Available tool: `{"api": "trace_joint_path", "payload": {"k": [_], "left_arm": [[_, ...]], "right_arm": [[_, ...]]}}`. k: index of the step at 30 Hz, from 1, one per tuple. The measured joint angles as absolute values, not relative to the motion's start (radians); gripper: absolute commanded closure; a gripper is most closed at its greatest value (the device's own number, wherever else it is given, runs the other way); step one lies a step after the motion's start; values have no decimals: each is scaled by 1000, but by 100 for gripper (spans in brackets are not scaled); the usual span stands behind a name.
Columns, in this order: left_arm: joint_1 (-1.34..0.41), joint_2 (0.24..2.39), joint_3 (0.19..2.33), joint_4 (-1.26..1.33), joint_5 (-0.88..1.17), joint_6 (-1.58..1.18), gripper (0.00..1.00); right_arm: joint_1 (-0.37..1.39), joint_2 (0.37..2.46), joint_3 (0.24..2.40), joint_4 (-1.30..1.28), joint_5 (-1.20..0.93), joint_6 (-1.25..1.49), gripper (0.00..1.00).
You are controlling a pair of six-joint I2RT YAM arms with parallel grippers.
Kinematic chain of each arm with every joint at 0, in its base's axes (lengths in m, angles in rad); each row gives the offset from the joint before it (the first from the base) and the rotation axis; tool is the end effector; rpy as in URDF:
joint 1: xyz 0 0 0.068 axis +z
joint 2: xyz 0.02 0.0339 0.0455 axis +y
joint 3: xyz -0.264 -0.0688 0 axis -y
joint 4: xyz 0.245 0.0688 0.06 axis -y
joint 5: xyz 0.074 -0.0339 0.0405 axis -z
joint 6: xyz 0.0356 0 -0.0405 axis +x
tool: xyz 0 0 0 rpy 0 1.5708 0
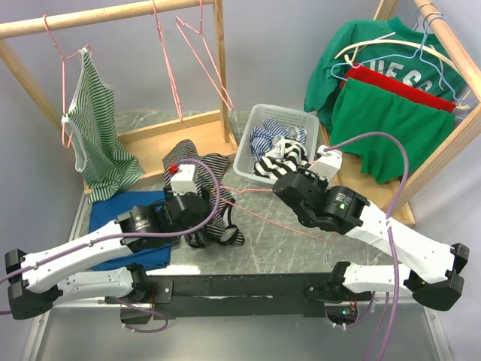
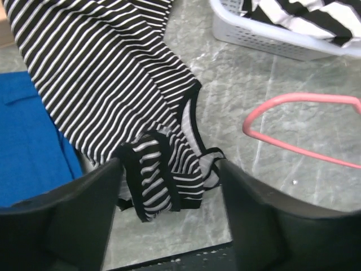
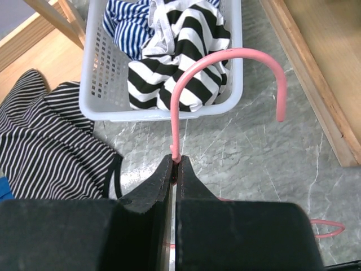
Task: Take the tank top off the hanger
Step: Remove the tank top from the hanger, then place the hanger at the clothesline.
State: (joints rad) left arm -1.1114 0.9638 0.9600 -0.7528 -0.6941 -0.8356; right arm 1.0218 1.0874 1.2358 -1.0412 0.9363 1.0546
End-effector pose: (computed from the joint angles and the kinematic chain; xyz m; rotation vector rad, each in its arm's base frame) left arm 0.1039 -0.1587 0.3198 -0.0360 2.1436 -0.3243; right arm 0.1238 0.1474 0.3687 0.3933 2.0140 0.0950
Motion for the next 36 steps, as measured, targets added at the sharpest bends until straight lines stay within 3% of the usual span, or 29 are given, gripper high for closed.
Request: {"api": "trace_joint_path", "payload": {"k": [4,13,26,36], "left_arm": [[-1111,930,964,-746,-677,-822,1],[-1106,807,1067,-664,-538,-635,4],[-960,890,1110,-625,-44,-345,0],[-916,922,1082,-611,215,-277,27]], "right_arm": [[1013,1090,1236,-1040,937,1046,100],[1005,1117,1235,-936,859,904,100],[1018,1117,1222,-724,670,642,100],[1019,1116,1222,-667,598,570,100]]}}
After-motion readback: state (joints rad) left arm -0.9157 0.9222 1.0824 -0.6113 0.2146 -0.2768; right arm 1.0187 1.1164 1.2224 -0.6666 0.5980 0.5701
